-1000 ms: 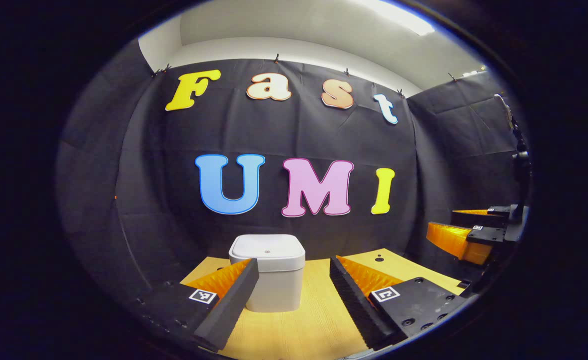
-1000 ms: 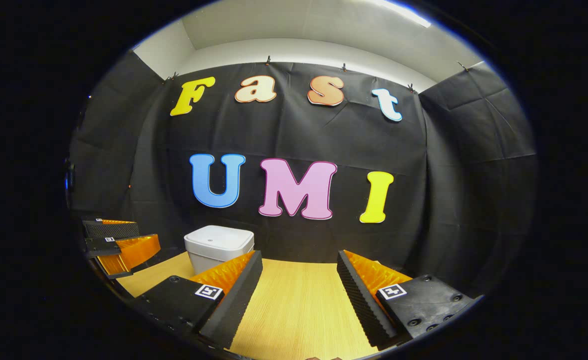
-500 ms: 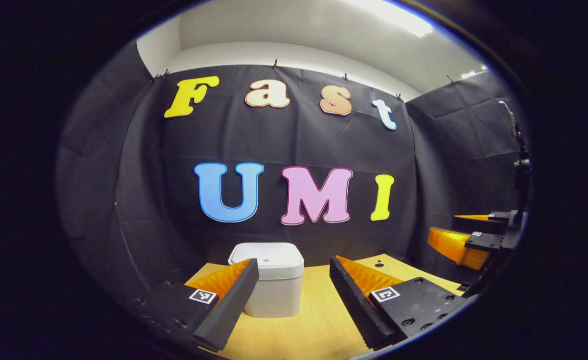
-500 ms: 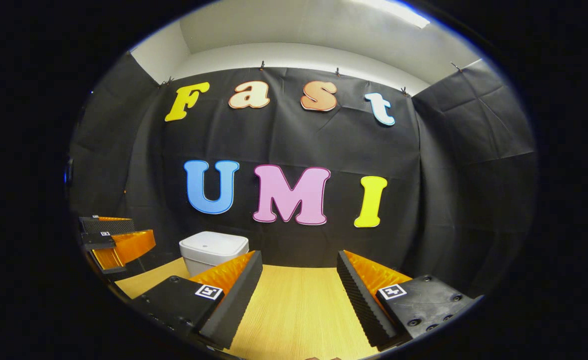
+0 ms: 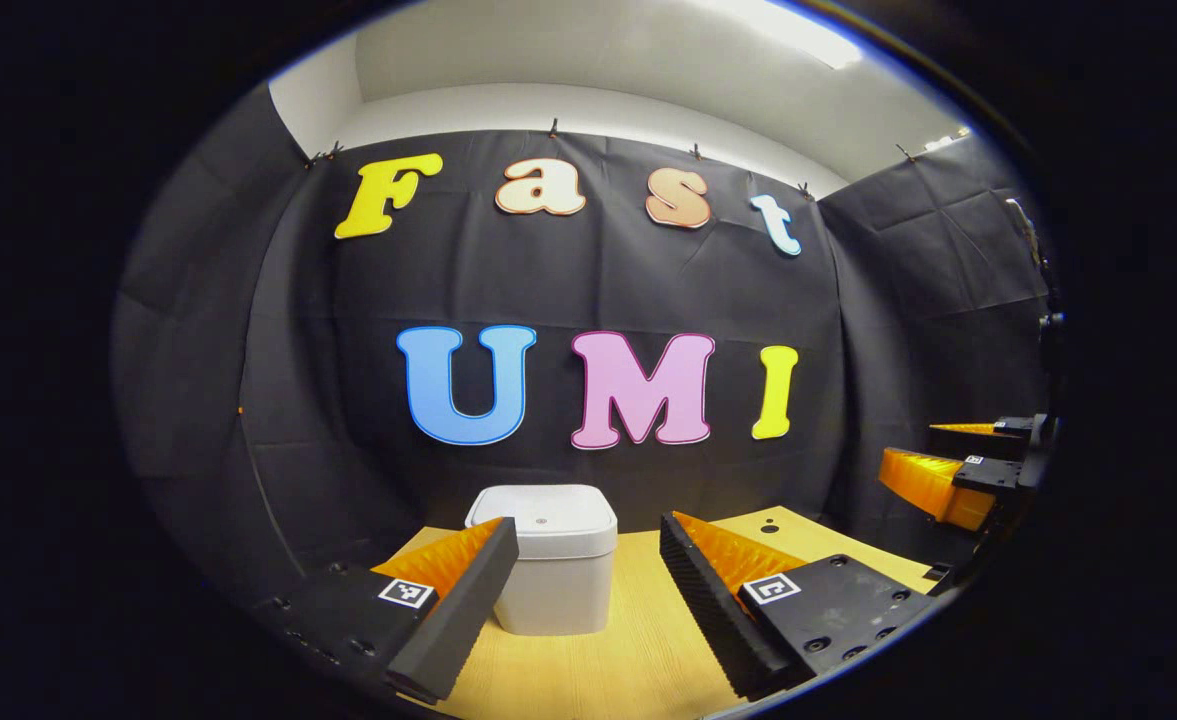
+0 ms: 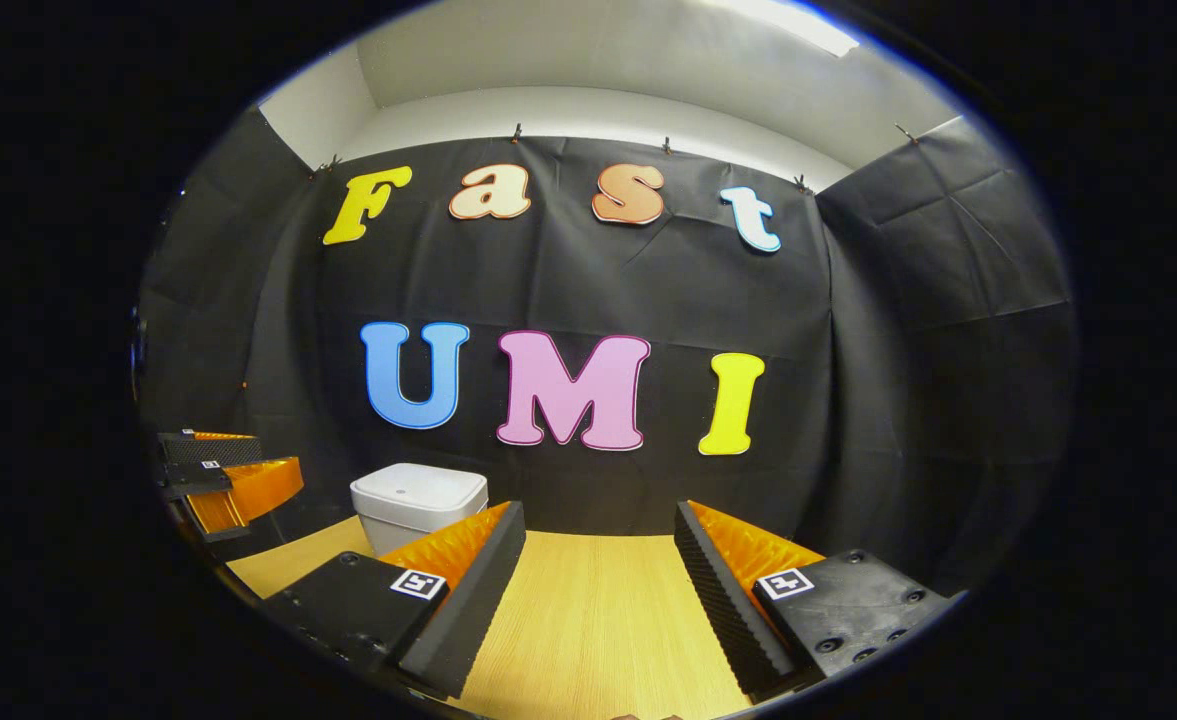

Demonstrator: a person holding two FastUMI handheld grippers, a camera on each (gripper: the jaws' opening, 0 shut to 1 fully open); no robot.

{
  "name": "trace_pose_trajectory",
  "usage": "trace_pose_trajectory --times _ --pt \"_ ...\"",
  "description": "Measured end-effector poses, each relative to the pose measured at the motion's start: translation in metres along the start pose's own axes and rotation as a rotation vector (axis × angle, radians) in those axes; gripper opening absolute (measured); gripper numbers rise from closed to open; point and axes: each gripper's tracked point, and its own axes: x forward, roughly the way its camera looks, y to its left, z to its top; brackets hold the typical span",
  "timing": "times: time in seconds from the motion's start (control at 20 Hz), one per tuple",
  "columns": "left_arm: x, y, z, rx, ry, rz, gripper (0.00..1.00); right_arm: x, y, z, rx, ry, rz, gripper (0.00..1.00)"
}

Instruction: Press the lid of the desktop garbage bin to open it, pick up the crumpled paper on the desktop and throw it into the bin, then pick up the pop can on the desktop and drop it into the bin, and finally close the garbage bin lid.

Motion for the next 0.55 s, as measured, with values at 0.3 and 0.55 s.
trace_pose_trajectory --times 0.3,0.55 --pt "0.0 0.004 -0.001 -0.015 0.0 0.01 0.96 0.002 0.001 0.003 -0.006 -0.005 0.008 0.96" --pt "-0.004 0.001 -0.007 0.002 0.006 0.007 0.96 -0.002 0.011 -0.001 -0.015 0.002 0.037 0.96"
